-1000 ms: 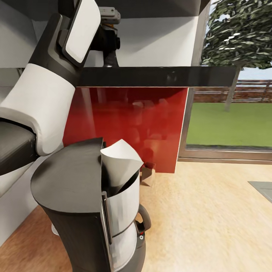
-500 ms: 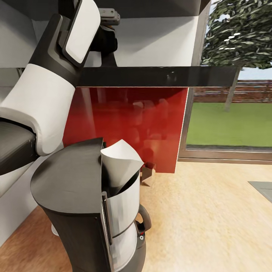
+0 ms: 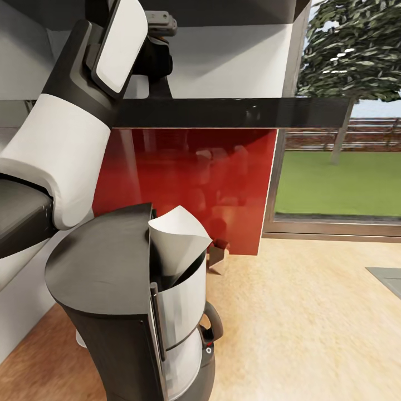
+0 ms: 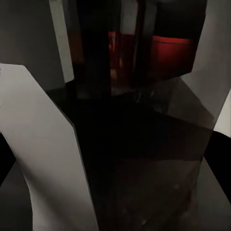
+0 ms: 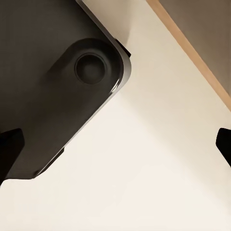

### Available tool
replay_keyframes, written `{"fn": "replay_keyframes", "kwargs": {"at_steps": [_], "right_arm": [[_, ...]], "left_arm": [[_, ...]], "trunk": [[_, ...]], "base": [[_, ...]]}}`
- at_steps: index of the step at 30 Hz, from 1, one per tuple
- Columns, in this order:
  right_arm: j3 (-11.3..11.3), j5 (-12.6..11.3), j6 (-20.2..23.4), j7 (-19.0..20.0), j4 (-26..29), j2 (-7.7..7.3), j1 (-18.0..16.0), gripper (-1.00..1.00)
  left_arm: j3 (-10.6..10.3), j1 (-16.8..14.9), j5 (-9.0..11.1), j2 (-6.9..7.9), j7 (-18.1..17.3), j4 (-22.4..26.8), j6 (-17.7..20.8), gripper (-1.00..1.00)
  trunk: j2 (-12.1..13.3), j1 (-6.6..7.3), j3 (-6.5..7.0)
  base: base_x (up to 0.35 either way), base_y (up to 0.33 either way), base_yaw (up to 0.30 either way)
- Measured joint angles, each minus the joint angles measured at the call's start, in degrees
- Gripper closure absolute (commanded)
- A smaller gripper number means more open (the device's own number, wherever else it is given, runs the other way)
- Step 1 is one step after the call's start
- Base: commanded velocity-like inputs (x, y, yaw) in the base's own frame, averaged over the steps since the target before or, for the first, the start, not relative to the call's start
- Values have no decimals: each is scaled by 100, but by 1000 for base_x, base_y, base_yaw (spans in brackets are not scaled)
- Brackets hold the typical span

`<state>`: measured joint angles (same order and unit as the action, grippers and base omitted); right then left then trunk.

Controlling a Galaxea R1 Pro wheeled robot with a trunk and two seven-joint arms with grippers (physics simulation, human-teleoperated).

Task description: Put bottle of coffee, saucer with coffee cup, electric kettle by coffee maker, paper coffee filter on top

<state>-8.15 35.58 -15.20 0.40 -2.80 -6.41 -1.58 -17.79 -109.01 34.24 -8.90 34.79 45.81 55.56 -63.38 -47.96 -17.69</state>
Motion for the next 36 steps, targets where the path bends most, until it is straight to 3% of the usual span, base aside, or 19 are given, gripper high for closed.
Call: {"fn": "replay_keyframes", "kwargs": {"at_steps": [8, 13, 20, 24, 36], "right_arm": [[0, 0, 0, 0, 0, 0, 0, -100], [0, 0, 0, 0, 0, 0, 0, -100], [0, 0, 0, 0, 0, 0, 0, -100], [0, 0, 0, 0, 0, 1, 0, -100], [0, -1, 0, 0, 0, 0, 0, -100]], "left_arm": [[1, 0, -2, 0, -5, 10, 1, 100], [1, 0, -3, -4, -5, 8, 0, 100], [-7, 0, -1, -6, -5, 14, 1, 100], [-8, 0, -4, -7, -5, 14, 1, 100], [0, 0, -1, -4, -5, 49, 1, 100]], "trunk": [[0, 0, 0], [199, 109, 89], [201, 110, 90], [360, 197, 161], [361, 197, 162]], "base": [[0, 0, 0], [0, 0, 0], [0, 0, 0], [0, 0, 0], [-12, 0, 0]]}}
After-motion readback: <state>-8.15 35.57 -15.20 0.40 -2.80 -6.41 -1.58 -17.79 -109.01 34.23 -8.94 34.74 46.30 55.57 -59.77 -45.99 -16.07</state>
